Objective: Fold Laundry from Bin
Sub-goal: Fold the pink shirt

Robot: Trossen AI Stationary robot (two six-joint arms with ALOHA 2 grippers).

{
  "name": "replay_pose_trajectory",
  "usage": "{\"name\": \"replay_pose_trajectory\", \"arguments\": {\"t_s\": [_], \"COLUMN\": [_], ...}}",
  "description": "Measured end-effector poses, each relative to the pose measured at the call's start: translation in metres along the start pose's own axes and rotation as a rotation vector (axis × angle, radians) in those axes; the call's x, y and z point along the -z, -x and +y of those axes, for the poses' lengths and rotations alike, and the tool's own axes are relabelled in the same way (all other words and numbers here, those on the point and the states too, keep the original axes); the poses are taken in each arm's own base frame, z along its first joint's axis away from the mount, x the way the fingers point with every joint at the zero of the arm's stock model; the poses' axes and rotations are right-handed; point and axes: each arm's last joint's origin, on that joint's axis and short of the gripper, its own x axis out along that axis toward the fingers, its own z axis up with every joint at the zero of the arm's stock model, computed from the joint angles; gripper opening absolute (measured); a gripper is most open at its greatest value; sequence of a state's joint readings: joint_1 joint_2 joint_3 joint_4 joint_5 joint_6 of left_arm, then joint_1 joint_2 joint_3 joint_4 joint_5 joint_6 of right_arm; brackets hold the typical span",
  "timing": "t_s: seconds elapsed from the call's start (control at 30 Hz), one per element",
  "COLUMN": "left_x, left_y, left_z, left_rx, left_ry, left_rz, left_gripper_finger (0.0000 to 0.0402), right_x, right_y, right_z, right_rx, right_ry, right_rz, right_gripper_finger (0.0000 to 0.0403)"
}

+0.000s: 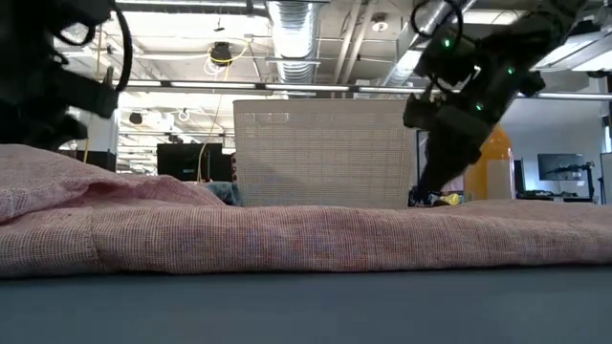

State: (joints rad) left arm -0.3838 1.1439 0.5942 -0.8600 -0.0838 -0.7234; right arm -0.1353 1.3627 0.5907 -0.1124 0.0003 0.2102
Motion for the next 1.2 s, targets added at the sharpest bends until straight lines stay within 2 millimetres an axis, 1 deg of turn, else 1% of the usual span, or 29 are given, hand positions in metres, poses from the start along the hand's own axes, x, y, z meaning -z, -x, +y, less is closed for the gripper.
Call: {"name": "replay_pose_trajectory", "arguments": {"t_s": [0.07,0.23,0.33,0.43,0.53,0.63,0.67,0.7,0.77,0.9,0.97,1.03,1.2], "left_x": [0.004,0.020,0.028,0.030,0.029,0.028,0.028,0.027,0.027,0.026,0.025,0.025,0.025], "left_y": [-0.006,-0.023,-0.029,-0.029,-0.028,-0.027,-0.027,-0.027,-0.027,-0.027,-0.027,-0.027,-0.027], "left_z": [0.004,0.012,0.018,0.019,0.019,0.018,0.018,0.018,0.017,0.016,0.016,0.016,0.016], "left_rx": [0.001,0.010,-0.008,-0.028,-0.033,-0.031,-0.031,-0.029,-0.027,-0.018,-0.021,-0.022,-0.021], "left_ry": [0.032,0.128,0.162,0.174,0.161,0.157,0.157,0.158,0.158,0.147,0.136,0.130,0.129], "left_rz": [0.034,0.160,0.203,0.220,0.215,0.209,0.207,0.205,0.198,0.185,0.178,0.172,0.170], "left_gripper_finger": [0.0112,0.0112,0.0112,0.0112,0.0112,0.0112,0.0112,0.0112,0.0112,0.0112,0.0112,0.0112,0.0112], "right_x": [0.004,0.019,0.024,0.023,0.014,-0.005,-0.007,-0.006,0.003,0.014,0.023,0.027,0.038], "right_y": [-0.005,-0.018,-0.023,-0.022,-0.011,0.014,0.023,0.031,0.044,0.065,0.069,0.072,0.074], "right_z": [-0.002,-0.005,-0.007,-0.008,-0.005,0.001,0.002,0.001,0.000,-0.002,-0.004,-0.005,-0.007], "right_rx": [-0.003,0.018,0.064,0.103,0.080,0.061,0.062,0.069,0.096,0.129,0.186,0.225,0.317], "right_ry": [-0.004,-0.004,-0.010,-0.023,-0.015,-0.026,-0.046,-0.075,-0.154,-0.331,-0.448,-0.538,-0.641], "right_rz": [0.017,0.132,0.179,0.162,0.099,0.023,0.035,0.064,0.143,0.214,0.276,0.303,0.423], "right_gripper_finger": [0.0020,0.0020,0.0020,0.0021,0.0020,0.0021,0.0021,0.0022,0.0023,0.0032,0.0040,0.0053,0.0098]}}
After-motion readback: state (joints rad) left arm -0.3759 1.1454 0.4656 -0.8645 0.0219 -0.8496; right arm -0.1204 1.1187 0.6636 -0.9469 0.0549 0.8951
